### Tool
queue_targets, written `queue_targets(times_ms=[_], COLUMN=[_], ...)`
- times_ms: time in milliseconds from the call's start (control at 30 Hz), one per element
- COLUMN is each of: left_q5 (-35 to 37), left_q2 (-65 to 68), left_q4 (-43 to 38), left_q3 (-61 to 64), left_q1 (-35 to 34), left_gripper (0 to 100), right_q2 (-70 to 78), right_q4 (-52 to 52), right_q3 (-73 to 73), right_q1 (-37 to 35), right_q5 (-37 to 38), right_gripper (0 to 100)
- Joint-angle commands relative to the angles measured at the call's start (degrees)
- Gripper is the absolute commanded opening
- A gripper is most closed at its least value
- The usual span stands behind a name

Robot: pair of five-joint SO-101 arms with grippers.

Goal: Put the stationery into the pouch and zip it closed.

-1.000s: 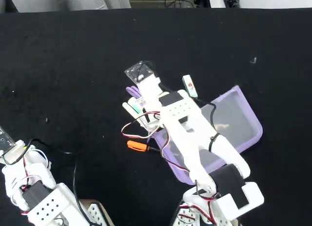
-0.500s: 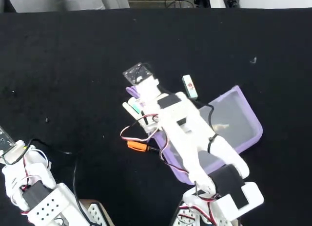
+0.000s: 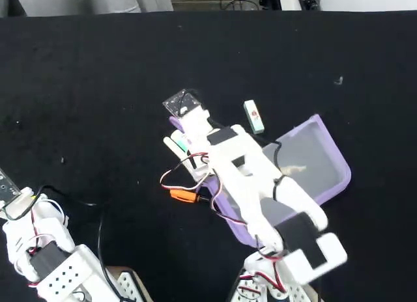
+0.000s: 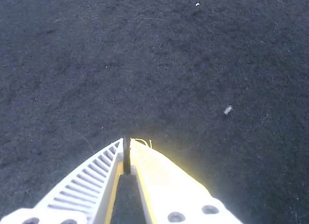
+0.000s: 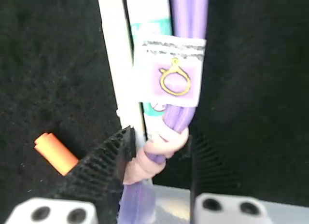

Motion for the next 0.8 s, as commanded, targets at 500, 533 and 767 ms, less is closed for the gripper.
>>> queue_targets(times_ms=[500, 533, 767], left_q5=[-0.1, -0.1, -0.1], left_q2=[-0.2, -0.2, -0.2], left_q4=[0.1, 0.1, 0.1], left_q3=[1.4, 1.4, 1.4], left_q1=[0.5, 0.5, 0.5], left_gripper=[3, 3, 3], right_q2=[-1.0, -1.0, -1.5], right_q4=[5.7, 5.7, 6.2], right_q3=[-6.2, -6.2, -6.2], right_q1=[2.3, 2.3, 2.3], right_q5=[-0.3, -0.3, -0.4], right_gripper=[15.6, 15.6, 16.0])
